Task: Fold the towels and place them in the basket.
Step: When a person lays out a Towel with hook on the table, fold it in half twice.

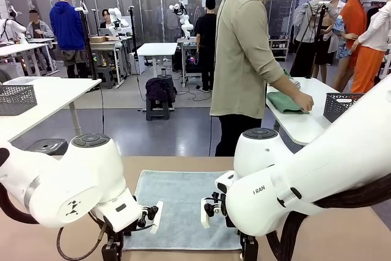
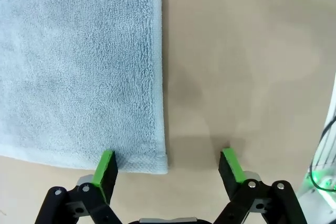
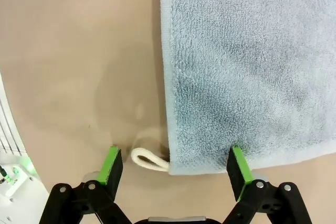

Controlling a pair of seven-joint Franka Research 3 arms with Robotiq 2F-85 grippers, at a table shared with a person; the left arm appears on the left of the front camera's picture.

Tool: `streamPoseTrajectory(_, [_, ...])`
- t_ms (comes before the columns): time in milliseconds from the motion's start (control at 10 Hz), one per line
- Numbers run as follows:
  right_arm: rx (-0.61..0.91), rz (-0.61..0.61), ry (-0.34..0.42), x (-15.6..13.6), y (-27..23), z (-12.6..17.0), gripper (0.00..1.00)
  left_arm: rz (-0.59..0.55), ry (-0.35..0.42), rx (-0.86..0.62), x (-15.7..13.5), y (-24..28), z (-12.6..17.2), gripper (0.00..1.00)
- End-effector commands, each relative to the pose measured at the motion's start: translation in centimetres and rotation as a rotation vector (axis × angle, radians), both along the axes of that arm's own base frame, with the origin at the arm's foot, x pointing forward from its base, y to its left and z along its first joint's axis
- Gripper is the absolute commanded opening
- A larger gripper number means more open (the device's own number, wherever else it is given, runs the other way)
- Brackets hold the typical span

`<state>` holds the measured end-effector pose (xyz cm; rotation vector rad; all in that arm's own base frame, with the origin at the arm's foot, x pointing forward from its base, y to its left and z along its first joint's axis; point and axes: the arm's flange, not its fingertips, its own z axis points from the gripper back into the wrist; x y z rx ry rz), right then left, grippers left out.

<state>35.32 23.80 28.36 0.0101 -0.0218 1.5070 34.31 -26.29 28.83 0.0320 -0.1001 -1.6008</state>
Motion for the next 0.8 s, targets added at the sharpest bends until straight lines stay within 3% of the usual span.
streamPoseTrajectory(0, [-0.018, -0.018, -0.028, 0.19, 0.51, -0.57, 0.80, -0.021, -0.042, 0.006, 0.19, -0.03, -0.46, 0.80])
streamPoseTrajectory(100, [-0.017, -0.018, -0.033, 0.13, 0.50, -0.56, 0.80, -0.021, -0.050, 0.009, 0.15, 0.01, -0.41, 0.77])
streamPoseTrajectory(200, [-0.016, -0.018, -0.035, 0.07, 0.46, -0.55, 0.60, -0.021, -0.052, 0.010, 0.15, 0.05, -0.39, 0.60])
streamPoseTrajectory(300, [-0.016, -0.019, -0.039, 0.03, 0.40, -0.52, 0.75, -0.022, -0.058, 0.017, 0.20, 0.05, -0.35, 0.57])
streamPoseTrajectory(400, [-0.017, -0.019, -0.040, 0.00, 0.34, -0.54, 0.40, -0.023, -0.063, 0.022, 0.26, 0.07, -0.33, 0.40])
streamPoseTrajectory(500, [-0.016, -0.018, -0.039, -0.02, 0.31, -0.58, 0.55, -0.022, -0.069, 0.030, 0.28, 0.16, -0.29, 0.37])
streamPoseTrajectory(600, [-0.016, -0.017, -0.038, -0.02, 0.33, -0.63, 0.20, -0.023, -0.073, 0.037, 0.32, 0.23, -0.28, 0.20])
streamPoseTrajectory(700, [-0.016, -0.016, -0.038, -0.02, 0.33, -0.65, 0.35, -0.022, -0.074, 0.041, 0.38, 0.28, -0.30, 0.17])
